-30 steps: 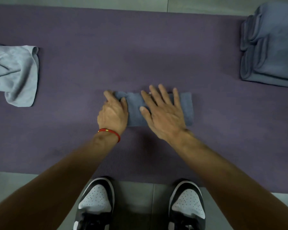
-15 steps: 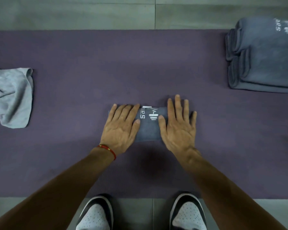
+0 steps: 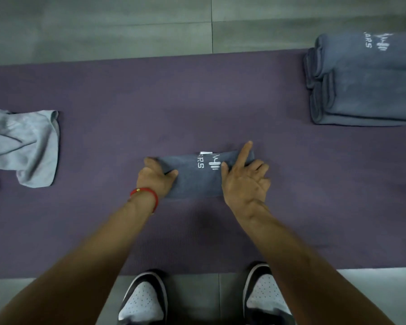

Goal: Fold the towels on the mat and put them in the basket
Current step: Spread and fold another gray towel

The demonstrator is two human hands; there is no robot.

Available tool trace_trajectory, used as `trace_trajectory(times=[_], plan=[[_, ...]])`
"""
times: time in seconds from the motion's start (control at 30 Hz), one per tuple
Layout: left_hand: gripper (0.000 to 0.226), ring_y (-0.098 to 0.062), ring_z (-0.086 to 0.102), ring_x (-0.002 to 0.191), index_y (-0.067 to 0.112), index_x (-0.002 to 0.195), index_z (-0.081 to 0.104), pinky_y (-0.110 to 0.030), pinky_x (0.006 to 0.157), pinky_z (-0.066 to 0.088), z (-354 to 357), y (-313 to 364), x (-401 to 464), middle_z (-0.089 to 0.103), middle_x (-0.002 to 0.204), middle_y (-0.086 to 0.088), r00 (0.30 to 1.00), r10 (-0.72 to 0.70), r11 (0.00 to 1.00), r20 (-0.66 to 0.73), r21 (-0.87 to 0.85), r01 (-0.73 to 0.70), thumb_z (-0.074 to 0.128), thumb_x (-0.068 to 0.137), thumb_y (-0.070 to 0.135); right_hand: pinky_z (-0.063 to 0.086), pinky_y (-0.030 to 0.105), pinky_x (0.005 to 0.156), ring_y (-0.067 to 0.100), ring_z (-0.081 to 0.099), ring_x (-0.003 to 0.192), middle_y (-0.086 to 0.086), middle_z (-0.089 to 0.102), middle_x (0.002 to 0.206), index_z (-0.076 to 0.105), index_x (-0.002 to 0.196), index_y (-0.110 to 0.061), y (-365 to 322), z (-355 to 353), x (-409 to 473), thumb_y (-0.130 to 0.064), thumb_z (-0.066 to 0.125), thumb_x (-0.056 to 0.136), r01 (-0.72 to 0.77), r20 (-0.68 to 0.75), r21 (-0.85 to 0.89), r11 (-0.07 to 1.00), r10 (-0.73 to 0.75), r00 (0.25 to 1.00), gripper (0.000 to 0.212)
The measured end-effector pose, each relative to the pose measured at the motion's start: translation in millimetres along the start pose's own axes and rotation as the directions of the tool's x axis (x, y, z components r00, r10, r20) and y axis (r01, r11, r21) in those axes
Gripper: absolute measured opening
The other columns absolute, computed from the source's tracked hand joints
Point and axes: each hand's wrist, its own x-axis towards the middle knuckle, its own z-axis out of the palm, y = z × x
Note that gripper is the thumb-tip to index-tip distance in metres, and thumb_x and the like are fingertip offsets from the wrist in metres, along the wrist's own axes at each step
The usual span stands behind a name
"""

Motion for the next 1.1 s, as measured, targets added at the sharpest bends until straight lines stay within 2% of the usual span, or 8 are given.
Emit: trace_trajectory(times=[0.07,0.23,0.37,0.47,0.6,0.73,1.0,1.1], plan=[[0.058,-0.03,0.066,0.107,0.004,0.126,0.057,-0.043,0.086,0.057,-8.7,-0.5,7.9,0.068,0.118,-0.016,0.99,-0.092,0.973,0.11,-0.199,0.113,0.081,0.078,0.028,0.045,0.041,0.069,0.035,0.05,0.11,0.026,0.049,0.124,0.003,0.159,-0.008,-3.0,-13.3,-2.4,-0.056,0.045,0.099,-0.055,0.079,0.123,0.991,0.045,0.996,0.088],[0.031,-0.034,0.07,0.097,0.005,0.1,0.064,-0.057,0.083,0.056,-23.0,8.0,1.0,0.071,0.107,-0.018,0.944,-0.136,0.897,0.302,-0.368,0.247,0.083,0.076,0.013,0.046,0.043,0.099,0.038,0.047,0.129,0.02,0.049,0.137,0.028,0.143,0.002,26.6,-26.5,21.8,-0.044,0.078,0.083,-0.278,0.356,0.584,0.763,0.067,0.932,0.09],[0.024,-0.034,0.069,0.092,0.003,0.101,0.069,-0.049,0.079,0.056,-15.5,23.3,-35.1,0.071,0.109,-0.022,0.912,-0.086,0.879,0.402,-0.401,0.259,0.079,0.079,0.009,0.051,0.032,0.084,0.024,0.062,0.113,0.004,0.066,0.121,0.061,0.124,-0.009,76.2,-44.4,16.4,-0.038,0.085,0.076,-0.403,0.47,0.744,0.533,0.012,0.883,0.061],[0.034,-0.028,0.072,0.084,0.0,0.114,0.069,-0.036,0.064,0.061,8.8,46.0,-72.6,0.071,0.11,-0.021,0.866,0.013,0.84,0.5,-0.475,0.262,0.077,0.082,0.01,0.051,0.023,0.068,0.011,0.064,0.085,-0.001,0.067,0.093,0.062,0.092,-0.014,138.5,-66.3,7.2,-0.032,0.084,0.08,-0.448,0.504,0.77,0.454,-0.002,0.864,0.031],[0.038,-0.028,0.069,0.099,-0.002,0.117,0.066,-0.036,0.08,0.058,49.8,115.2,-111.9,0.072,0.111,-0.017,0.781,0.12,0.873,0.612,-0.44,0.211,0.076,0.082,0.006,0.053,0.027,0.064,0.014,0.066,0.083,0.003,0.069,0.099,0.06,0.111,-0.011,233.0,-96.5,8.7,-0.035,0.078,0.082,-0.531,0.541,0.768,0.357,0.082,0.837,0.042],[0.04,-0.029,0.069,0.104,0.002,0.117,0.067,-0.041,0.09,0.057,70.6,196.0,-123.5,0.073,0.109,-0.013,0.744,0.201,0.899,0.637,-0.422,0.119,0.079,0.081,0.015,0.057,0.033,0.073,0.022,0.069,0.091,0.008,0.07,0.107,0.062,0.122,-0.009,297.4,-129.9,36.2,-0.036,0.069,0.087,-0.5,0.471,0.837,0.223,0.173,0.865,0.045],[0.007,-0.01,0.065,0.052,0.019,0.092,0.062,-0.021,0.045,0.051,74.9,360.5,-51.6,0.068,0.066,0.003,0.79,0.372,0.798,0.488,-0.603,-0.003,0.058,0.096,0.024,0.054,0.032,0.082,0.019,0.066,0.093,0.005,0.07,0.101,0.066,0.09,-0.014,317.0,-202.4,196.7,-0.028,0.075,0.085,-0.126,0.062,0.967,0.22,0.278,0.959,0.017],[0.014,-0.014,0.066,0.065,0.017,0.108,0.062,-0.025,0.043,0.053,82.5,406.4,-13.4,0.069,0.079,0.0,0.826,0.372,0.774,0.423,-0.633,-0.025,0.058,0.098,0.026,0.057,0.03,0.077,0.017,0.064,0.091,0.004,0.067,0.101,0.061,0.097,-0.014,312.3,-214.6,264.0,-0.021,0.07,0.083,-0.101,0.047,0.983,0.155,0.32,0.946,0.018]])
